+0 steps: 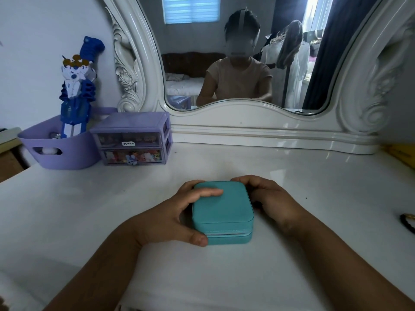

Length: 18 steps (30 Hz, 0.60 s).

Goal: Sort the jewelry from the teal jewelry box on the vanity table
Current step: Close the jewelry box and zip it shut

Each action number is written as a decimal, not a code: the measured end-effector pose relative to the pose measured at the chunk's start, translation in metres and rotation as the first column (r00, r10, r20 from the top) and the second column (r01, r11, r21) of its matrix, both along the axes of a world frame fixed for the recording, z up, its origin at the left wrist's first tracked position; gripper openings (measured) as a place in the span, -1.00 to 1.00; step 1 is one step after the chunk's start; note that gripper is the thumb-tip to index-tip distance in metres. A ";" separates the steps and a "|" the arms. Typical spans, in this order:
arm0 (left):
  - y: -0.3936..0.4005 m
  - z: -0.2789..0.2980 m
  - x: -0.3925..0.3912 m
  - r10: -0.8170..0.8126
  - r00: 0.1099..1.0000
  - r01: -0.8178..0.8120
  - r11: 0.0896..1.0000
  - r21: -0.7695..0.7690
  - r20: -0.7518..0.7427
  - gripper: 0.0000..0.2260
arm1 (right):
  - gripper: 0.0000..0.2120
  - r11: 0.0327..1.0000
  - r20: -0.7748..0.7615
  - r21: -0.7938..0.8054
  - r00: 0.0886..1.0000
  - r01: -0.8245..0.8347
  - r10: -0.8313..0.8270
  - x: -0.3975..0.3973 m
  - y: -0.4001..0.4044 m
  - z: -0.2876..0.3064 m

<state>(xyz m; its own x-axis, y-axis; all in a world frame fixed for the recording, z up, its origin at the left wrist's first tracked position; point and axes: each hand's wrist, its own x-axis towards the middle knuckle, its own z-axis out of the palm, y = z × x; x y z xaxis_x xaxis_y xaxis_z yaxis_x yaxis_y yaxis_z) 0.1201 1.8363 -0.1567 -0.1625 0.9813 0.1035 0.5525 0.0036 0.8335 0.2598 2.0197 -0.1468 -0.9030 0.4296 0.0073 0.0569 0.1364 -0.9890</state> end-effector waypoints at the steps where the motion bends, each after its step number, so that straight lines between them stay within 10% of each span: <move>1: 0.000 -0.001 0.000 0.004 1.000 -0.004 1.000 0.008 -0.008 -0.24 | -0.57 0.999 0.012 0.010 0.999 -0.038 0.038 -0.001 0.000 -0.001; 18: 0.005 -0.004 0.002 0.062 0.997 -0.059 0.996 0.073 -0.041 -0.30 | -0.83 0.817 -0.036 0.568 0.995 0.101 -0.098 -0.005 0.018 -0.013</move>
<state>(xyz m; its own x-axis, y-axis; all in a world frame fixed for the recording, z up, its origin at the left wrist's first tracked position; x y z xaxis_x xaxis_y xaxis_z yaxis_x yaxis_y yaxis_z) 0.1225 1.8410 -0.1607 -0.2153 0.9595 0.1818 0.5882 -0.0212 0.8084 0.2552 2.0375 -0.1595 -0.8547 0.4355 0.2826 0.0964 0.6681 -0.7378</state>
